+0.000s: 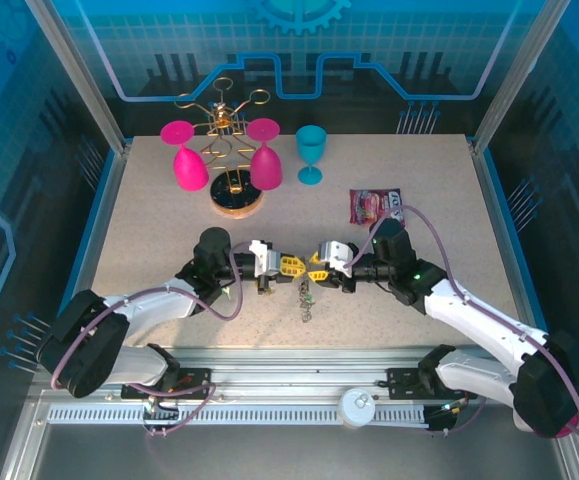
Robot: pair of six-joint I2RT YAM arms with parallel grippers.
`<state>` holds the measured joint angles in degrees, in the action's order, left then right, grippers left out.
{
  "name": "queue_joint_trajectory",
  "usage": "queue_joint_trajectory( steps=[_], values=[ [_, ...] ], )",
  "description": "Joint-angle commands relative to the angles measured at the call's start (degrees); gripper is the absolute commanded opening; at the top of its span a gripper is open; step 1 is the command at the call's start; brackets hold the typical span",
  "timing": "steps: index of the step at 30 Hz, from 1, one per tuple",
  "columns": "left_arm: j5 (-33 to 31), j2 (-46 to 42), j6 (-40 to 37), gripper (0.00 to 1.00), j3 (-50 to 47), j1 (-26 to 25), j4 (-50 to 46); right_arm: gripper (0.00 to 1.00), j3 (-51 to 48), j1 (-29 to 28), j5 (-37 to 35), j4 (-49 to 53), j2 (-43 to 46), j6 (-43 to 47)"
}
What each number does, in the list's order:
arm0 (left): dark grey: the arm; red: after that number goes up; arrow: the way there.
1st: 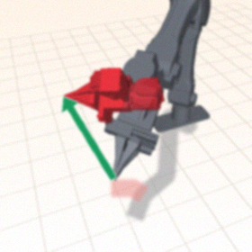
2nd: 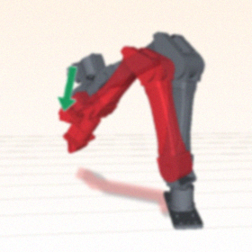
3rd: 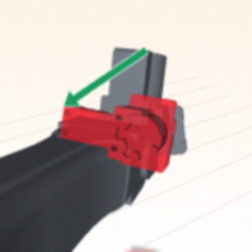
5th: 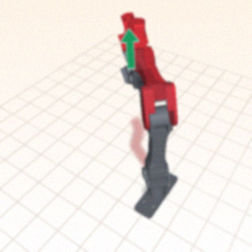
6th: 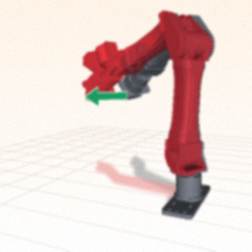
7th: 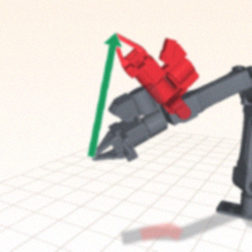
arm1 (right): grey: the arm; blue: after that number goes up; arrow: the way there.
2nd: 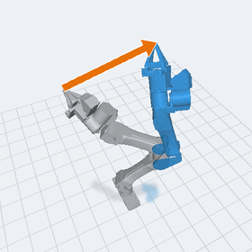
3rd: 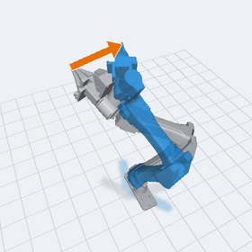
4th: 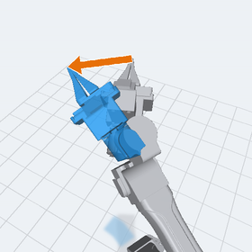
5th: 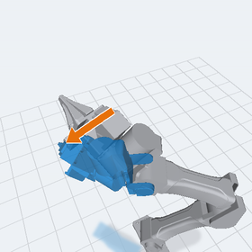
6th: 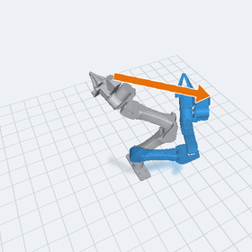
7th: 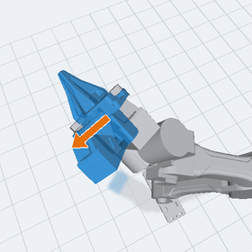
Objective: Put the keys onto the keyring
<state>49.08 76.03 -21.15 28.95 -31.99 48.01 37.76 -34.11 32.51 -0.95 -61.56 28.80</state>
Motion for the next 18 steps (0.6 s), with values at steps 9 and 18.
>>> queue_joint_trajectory(
  steps=[9, 18],
  values=[
    [1.41, 0.68, 3.70, 0.00, 0.75, 0.39, 9.29, 0.21, -1.10, -0.67, 4.91, -3.85, 0.96, -2.29],
    [1.82, 0.96, 3.89, 0.00, 0.58, 0.47, 9.73, 0.22, -2.09, -0.52, 0.61, -6.23, 2.74, -2.87]
  ],
)
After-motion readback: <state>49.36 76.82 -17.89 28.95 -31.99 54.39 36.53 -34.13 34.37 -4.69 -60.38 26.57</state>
